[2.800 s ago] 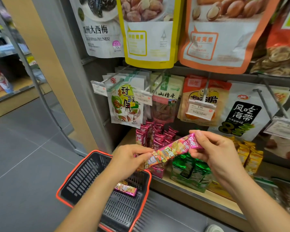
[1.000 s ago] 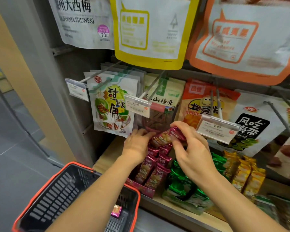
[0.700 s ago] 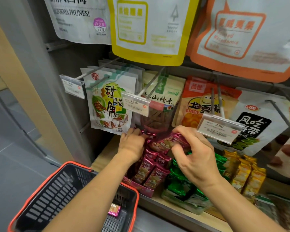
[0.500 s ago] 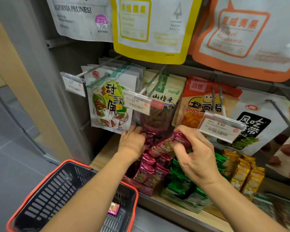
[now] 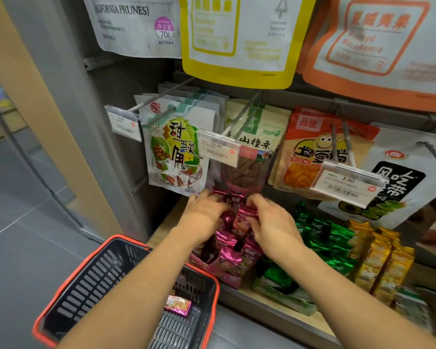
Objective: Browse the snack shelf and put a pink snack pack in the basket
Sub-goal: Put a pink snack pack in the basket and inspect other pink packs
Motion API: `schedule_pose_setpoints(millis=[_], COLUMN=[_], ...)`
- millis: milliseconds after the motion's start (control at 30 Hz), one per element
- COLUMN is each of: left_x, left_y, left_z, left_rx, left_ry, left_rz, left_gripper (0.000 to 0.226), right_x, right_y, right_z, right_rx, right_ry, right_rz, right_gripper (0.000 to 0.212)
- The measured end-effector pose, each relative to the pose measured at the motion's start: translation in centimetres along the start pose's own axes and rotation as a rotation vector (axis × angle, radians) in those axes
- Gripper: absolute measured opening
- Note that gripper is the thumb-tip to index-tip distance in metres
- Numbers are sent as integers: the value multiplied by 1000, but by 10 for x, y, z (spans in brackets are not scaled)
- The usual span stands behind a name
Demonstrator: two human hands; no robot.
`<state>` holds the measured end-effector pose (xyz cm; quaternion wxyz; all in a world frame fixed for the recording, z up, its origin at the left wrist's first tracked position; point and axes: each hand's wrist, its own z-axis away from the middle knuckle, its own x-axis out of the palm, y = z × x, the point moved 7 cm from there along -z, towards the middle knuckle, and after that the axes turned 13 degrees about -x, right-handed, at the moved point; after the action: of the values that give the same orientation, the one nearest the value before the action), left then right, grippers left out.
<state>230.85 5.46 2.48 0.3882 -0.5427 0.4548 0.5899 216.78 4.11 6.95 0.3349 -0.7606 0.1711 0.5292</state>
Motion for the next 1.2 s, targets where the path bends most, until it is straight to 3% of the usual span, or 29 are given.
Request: schedule_pose_setpoints(millis=[133,300,467,567,667,867,967,1067,1200], left_x=[-3,-1,-13,-40,-71,-119,-145,-175,-212], left_y=[-4,-6,-3,-2,4,11,12,10,6], left_z=[3,10,16,26,41,80,107,143,192], left_rx=[12,-25,-17,34,105,214,259,271,273], left_ry=[51,101,143,274,401,574,661,791,954], left_rz=[56,68,75,201,269,325,306,303,346], left_gripper=[34,36,34,31,26,20,18,17,14], right_x=[23,44,42,46,54,34,20,9,-17], right_y=[1,1,-5,-1,2,13,21,10,-59], right_z=[2,4,0,-2,0,1,1,5,23], right_rx=[-45,23,62,108,172,223,260,151,-233], right_ry=[-140,-307,-250,-260,-301,-140,-153,-267,-364], right_rz=[112,195,266,251,200,115,43,-107,-490], right_gripper=[30,62,44,36,44,52,56,75,94])
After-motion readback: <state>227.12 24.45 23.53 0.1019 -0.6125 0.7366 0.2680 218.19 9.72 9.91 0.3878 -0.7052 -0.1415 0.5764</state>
